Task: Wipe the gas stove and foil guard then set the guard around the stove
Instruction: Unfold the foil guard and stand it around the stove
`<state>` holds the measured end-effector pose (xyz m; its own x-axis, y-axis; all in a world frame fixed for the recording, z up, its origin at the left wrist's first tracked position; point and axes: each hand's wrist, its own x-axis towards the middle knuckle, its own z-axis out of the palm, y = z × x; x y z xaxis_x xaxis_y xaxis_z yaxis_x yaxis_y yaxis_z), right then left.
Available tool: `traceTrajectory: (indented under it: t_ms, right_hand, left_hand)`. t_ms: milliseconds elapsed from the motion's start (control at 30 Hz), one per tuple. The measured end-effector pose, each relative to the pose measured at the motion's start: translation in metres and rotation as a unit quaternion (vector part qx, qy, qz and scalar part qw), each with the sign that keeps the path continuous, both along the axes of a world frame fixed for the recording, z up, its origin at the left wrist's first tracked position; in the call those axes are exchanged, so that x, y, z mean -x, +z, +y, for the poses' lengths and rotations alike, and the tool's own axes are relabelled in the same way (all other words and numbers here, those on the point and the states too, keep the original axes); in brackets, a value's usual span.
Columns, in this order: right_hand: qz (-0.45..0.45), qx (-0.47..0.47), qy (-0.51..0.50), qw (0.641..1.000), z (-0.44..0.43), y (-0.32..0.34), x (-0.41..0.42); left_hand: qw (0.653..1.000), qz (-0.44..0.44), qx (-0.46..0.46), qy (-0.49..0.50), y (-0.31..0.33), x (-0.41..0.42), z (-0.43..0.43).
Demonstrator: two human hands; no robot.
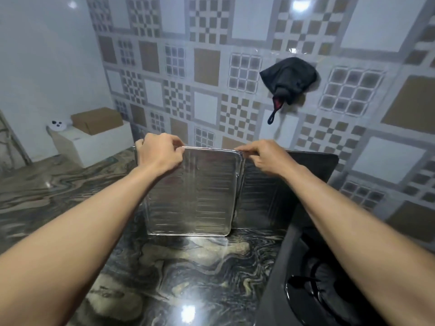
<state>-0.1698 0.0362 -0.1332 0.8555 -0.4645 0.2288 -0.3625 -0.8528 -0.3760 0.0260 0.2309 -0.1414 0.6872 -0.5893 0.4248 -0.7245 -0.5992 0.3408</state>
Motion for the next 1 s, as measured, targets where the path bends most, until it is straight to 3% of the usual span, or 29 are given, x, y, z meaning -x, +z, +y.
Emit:
traceTrajectory:
  t_ms: [200,367,533,1000]
  right_hand:
    - [0.013,0.014,0.017,1.000,-0.003,0.004,-0.013]
    - [0.018,-0.006,0.049,0.999,0.006,0.008,-0.013]
    - [0.003,-0.031,0.078,0.996,0.006,0.009,-0.013]
    - [0.015,-0.075,0.087,0.993,0.009,0.014,-0.001]
  left_hand:
    - [0.973,0.023,0.163,0.164,-0.021,0.034,-0.018]
    - [0.898,0.267,0.273,0.220,-0.024,0.060,-0.038]
    - [0.877,0.355,0.280,0.162,-0.021,0.072,-0.048]
    - [0.867,0.395,0.276,0.128,-0.021,0.074,-0.045]
